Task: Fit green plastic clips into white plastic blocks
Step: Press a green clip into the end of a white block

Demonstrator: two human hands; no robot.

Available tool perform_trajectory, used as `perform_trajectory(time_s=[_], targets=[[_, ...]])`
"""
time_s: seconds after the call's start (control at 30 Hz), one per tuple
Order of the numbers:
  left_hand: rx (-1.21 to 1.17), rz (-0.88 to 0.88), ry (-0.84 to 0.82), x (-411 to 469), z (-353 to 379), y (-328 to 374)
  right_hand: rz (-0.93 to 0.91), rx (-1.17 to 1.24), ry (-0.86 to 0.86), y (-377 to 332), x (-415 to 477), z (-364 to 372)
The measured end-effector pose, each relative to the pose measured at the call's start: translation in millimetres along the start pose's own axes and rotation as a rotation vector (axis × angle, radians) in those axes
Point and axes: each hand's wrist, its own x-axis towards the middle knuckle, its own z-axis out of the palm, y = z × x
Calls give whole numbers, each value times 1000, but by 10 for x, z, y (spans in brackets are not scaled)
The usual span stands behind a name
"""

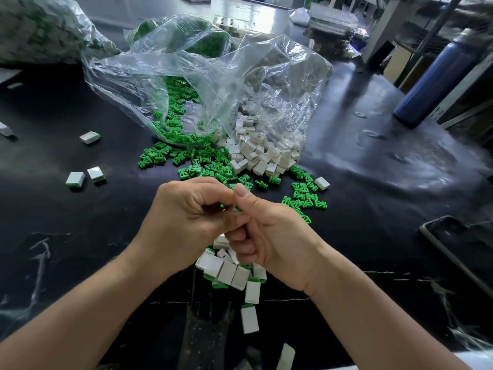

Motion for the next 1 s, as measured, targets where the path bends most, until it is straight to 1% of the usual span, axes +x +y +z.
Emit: perform_trajectory(time_s=[0.13, 0.3, 0.4, 0.47, 0.57, 0.67, 0.8, 0.87, 1.0], targets=[[-57, 6, 18, 0, -10, 20, -29, 41, 4, -8, -2, 8], [-29, 11, 37, -2, 4, 13, -53, 76, 27, 5, -3, 21], [-98, -5, 18, -13, 0, 15, -77, 56, 36, 31, 7, 22], [-149, -40, 6, -11, -7, 33, -51, 58, -4, 15, 19, -6], [-223, -109, -2, 17, -3, 57, -3, 94, -116, -20, 31, -55], [-316, -164, -18, 29, 5, 85, -11, 133, -175, -28, 37, -76], [-369, -268, -57, 9, -34, 100, -7, 126, -167, -39, 48, -93], [-385, -316, -45, 12, -49, 91, -30, 97, -164, -37, 49, -102], [-384, -333, -26, 17, -44, 115, -49, 37, -125, -18, 51, -114]])
